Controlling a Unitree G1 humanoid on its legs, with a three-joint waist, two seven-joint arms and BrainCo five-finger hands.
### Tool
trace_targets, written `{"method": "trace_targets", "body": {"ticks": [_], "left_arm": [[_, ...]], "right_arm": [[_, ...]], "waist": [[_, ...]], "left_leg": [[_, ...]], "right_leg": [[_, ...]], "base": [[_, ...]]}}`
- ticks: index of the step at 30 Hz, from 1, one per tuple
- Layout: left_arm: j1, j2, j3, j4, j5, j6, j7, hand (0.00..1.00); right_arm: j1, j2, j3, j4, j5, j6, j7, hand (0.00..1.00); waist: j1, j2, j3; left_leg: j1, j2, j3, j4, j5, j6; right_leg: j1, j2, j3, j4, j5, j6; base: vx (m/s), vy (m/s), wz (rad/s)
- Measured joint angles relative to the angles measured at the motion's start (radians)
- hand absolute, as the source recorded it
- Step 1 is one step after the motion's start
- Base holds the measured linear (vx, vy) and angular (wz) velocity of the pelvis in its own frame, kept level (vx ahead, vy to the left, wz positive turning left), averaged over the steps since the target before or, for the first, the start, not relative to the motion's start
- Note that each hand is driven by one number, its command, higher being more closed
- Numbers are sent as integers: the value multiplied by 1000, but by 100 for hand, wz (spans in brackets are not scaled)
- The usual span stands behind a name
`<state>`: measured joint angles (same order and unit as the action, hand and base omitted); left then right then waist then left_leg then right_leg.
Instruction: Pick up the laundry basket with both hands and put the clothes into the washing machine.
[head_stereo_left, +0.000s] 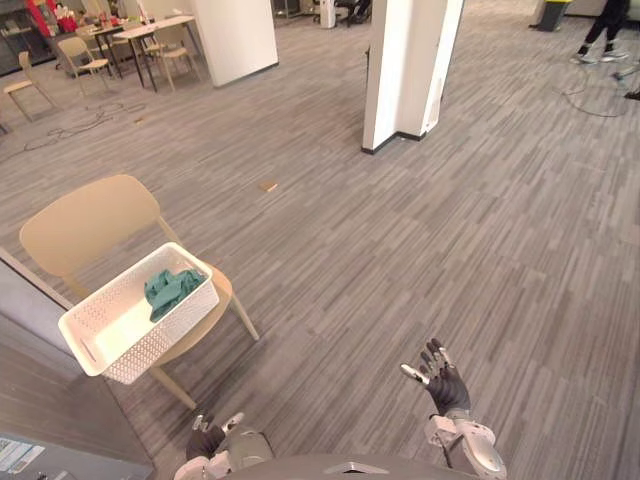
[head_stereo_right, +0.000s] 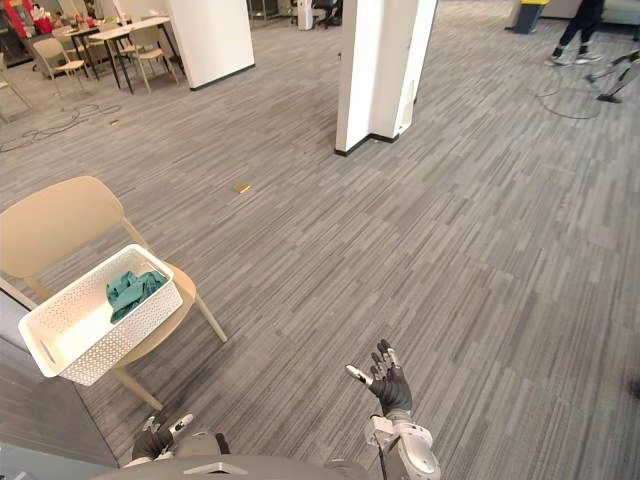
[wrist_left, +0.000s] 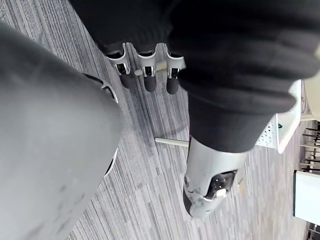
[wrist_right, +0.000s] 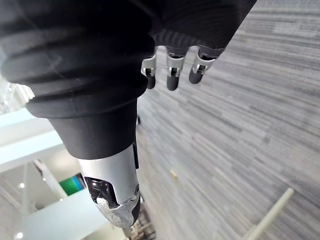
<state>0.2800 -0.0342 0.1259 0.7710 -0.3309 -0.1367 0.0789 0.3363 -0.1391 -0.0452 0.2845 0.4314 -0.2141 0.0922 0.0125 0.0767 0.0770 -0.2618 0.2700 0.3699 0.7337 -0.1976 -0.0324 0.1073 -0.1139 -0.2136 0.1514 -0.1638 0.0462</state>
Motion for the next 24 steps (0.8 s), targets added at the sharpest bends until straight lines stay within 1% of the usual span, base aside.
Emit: {"method": "trace_targets", "body": {"ticks": [1,2,3,4,5,7,8,9,10,11,12,13,14,15,16,17,18,19,20,21,22,23,24], "left_arm": [[0,1,-3,-16,0,0,0,0],[-1,3,-3,-18,1,0,-2,0],[-4,8,-11,-18,1,0,-4,0],[-15,15,-11,-21,1,0,-6,0],[-25,27,-11,-30,2,0,-4,0],[-34,32,-11,-40,3,1,-1,0],[-49,31,-11,-43,4,6,1,0],[-51,33,-10,-43,5,9,1,0],[-53,35,-9,-44,7,9,1,0],[-53,36,-9,-43,10,9,1,0],[-52,44,-9,-41,15,16,2,0],[-50,52,-9,-38,22,22,2,0],[-48,58,-9,-33,29,29,3,0],[-43,60,-10,-35,36,33,4,0],[-43,59,-12,-40,40,35,5,0],[-44,57,-13,-47,40,35,7,0],[-56,55,-16,-58,40,33,10,0],[-72,55,-23,-59,41,32,10,0],[-77,56,-29,-57,41,32,10,0],[-82,61,-46,-55,41,32,15,0],[-79,63,-50,-55,42,32,19,0],[-80,58,-50,-50,47,32,22,0],[-79,54,-49,-52,56,32,23,0]], "right_arm": [[-18,13,-6,-8,-6,0,-12,0],[-27,17,-8,-14,-8,0,-18,0],[-38,21,-8,-31,-19,0,-37,0],[-70,37,-15,-39,-46,0,-63,0],[-95,52,-16,-59,-49,0,-83,0],[-116,55,-6,-98,-70,1,-102,0],[-160,51,-6,-160,-95,2,-127,0],[-174,51,-7,-174,-113,2,-137,0],[-185,49,1,-207,-151,2,-148,0],[-194,50,11,-233,-179,2,-148,0],[-206,56,40,-273,-215,3,-150,0],[-208,63,57,-293,-241,3,-153,0],[-197,75,92,-316,-267,5,-156,0],[-192,90,123,-329,-302,6,-155,0],[-188,103,130,-348,-325,14,-155,0],[-181,104,128,-363,-354,17,-158,0],[-159,102,116,-411,-392,21,-159,0],[-129,94,101,-455,-426,21,-160,0],[-111,89,93,-471,-438,21,-159,0],[-60,89,71,-505,-438,22,-158,0],[-35,88,69,-520,-439,22,-158,0],[-19,81,69,-528,-439,23,-157,0],[-18,72,71,-529,-442,25,-157,0]], "waist": [[-3,-12,7],[-7,-18,11],[-11,-20,14],[-11,-45,29],[-12,-58,39],[-21,-60,40],[-16,-53,37],[-10,-57,36],[0,-65,34],[5,-77,30],[3,-92,34],[1,-98,35],[-1,-98,35],[1,-98,35],[4,-87,35],[2,-85,30],[-11,-86,23],[-22,-88,22],[-26,-89,21],[-29,-100,13],[-27,-106,12],[-31,-106,9],[-30,-100,7]], "left_leg": [[2,-37,22,-167,10,-14],[3,-51,40,-252,30,-23],[7,-64,76,-372,72,-31],[46,-108,133,-430,156,12],[42,-118,147,-397,142,20],[-6,-84,190,-305,108,28],[-14,-51,231,-209,-18,103],[-12,-51,225,-185,-42,104],[10,-74,221,-169,-93,103],[33,-99,228,-170,-123,102],[73,-134,233,-174,-140,107],[94,-151,235,-179,-140,113],[123,-165,236,-189,-137,118],[172,-188,223,-235,-134,121],[205,-208,198,-290,-117,130],[212,-219,173,-318,-104,132],[213,-238,120,-360,-83,134],[211,-256,65,-390,-71,129],[209,-262,38,-401,-67,125],[209,-274,-17,-408,-58,113],[210,-286,-44,-406,-52,102],[213,-287,-72,-397,-53,90],[213,-281,-84,-394,-48,75]], "right_leg": [[4,-22,-13,-14,1,22],[11,-32,-22,-22,2,36],[23,-46,-33,-39,0,52],[60,-81,-49,-60,-1,83],[74,-105,-60,-70,17,98],[83,-106,-83,-79,31,107],[102,-101,-102,-49,34,114],[100,-112,-98,-16,30,120],[65,-149,-91,123,9,152],[2,-200,-72,289,-5,174],[-107,-261,-6,573,18,201],[-159,-278,21,715,26,210],[-219,-279,46,853,23,206],[-266,-256,45,922,-23,169],[-291,-203,37,864,-83,143],[-299,-169,33,798,-110,139],[-308,-109,38,640,-152,109],[-323,-59,78,500,-169,87],[-333,-36,110,438,-167,86],[-340,4,200,322,-131,65],[-342,4,222,275,-71,45],[-328,0,207,275,-23,47],[-320,1,191,267,-17,41]], "base": [[306,87,25],[316,111,25],[417,180,31],[382,166,32],[420,229,30],[295,211,38],[364,283,47],[447,372,45],[377,337,17],[436,371,23],[286,237,25],[348,221,33],[271,104,36],[396,150,44],[313,110,50],[276,75,92],[290,0,135],[236,-17,145],[264,-97,158],[206,-134,133],[260,-178,143],[187,-151,88],[182,-137,69]]}}
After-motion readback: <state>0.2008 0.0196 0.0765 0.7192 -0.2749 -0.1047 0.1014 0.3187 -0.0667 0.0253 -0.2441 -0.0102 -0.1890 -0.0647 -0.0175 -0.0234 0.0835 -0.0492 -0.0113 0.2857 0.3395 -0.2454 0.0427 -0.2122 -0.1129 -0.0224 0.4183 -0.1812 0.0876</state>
